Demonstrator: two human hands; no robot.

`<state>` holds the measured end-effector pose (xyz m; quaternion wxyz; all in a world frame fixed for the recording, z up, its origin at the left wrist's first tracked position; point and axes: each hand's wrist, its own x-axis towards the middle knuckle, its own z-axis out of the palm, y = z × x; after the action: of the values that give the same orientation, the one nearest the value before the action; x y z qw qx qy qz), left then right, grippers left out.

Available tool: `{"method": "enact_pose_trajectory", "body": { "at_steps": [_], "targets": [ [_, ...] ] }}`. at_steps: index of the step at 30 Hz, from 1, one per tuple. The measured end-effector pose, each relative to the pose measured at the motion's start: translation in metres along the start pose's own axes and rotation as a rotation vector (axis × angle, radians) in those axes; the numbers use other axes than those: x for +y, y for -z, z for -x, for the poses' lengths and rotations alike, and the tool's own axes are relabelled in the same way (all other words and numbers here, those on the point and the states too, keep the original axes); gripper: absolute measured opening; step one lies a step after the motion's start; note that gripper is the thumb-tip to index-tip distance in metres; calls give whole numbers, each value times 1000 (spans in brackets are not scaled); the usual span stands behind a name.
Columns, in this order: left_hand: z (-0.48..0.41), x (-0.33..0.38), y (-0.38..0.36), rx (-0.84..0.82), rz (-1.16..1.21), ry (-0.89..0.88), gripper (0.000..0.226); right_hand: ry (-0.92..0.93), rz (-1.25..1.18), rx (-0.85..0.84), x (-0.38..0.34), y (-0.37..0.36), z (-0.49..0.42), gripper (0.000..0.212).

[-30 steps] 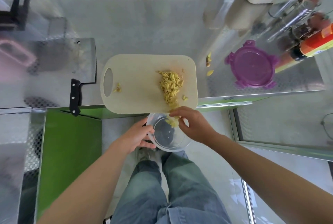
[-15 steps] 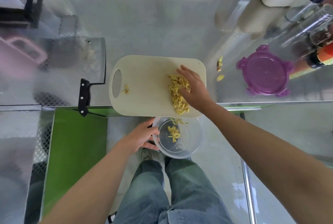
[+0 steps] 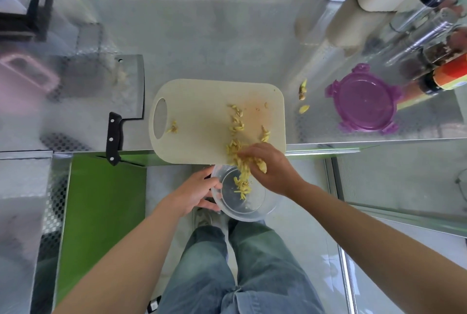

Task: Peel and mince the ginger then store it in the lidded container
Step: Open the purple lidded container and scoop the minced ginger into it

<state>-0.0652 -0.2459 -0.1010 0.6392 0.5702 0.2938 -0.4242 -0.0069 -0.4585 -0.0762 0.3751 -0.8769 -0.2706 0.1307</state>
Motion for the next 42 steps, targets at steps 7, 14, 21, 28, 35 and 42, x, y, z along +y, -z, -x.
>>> {"method": "enact_pose_trajectory", "body": {
  "at_steps": [7, 14, 21, 28, 35, 42],
  "targets": [
    [2, 2, 1, -5, 0, -11, 53, -30, -96, 27, -5, 3, 5, 30],
    [2, 2, 0, 6, 6, -2, 59, -166, 48, 113, 33, 17, -30, 52],
    [5, 4, -2, 37, 0, 9, 43, -4, -1, -72, 6, -2, 27, 46],
    [7, 7, -4, 51, -18, 12, 25, 73, -37, -58, -10, -4, 25, 40],
    [12, 3, 2, 23, -7, 0, 38, -69, -6, 56, -4, -1, -52, 47],
    [21, -4, 16, 19, 26, -21, 42, -84, 115, -62, 1, -14, -68, 55]
  ]
}}
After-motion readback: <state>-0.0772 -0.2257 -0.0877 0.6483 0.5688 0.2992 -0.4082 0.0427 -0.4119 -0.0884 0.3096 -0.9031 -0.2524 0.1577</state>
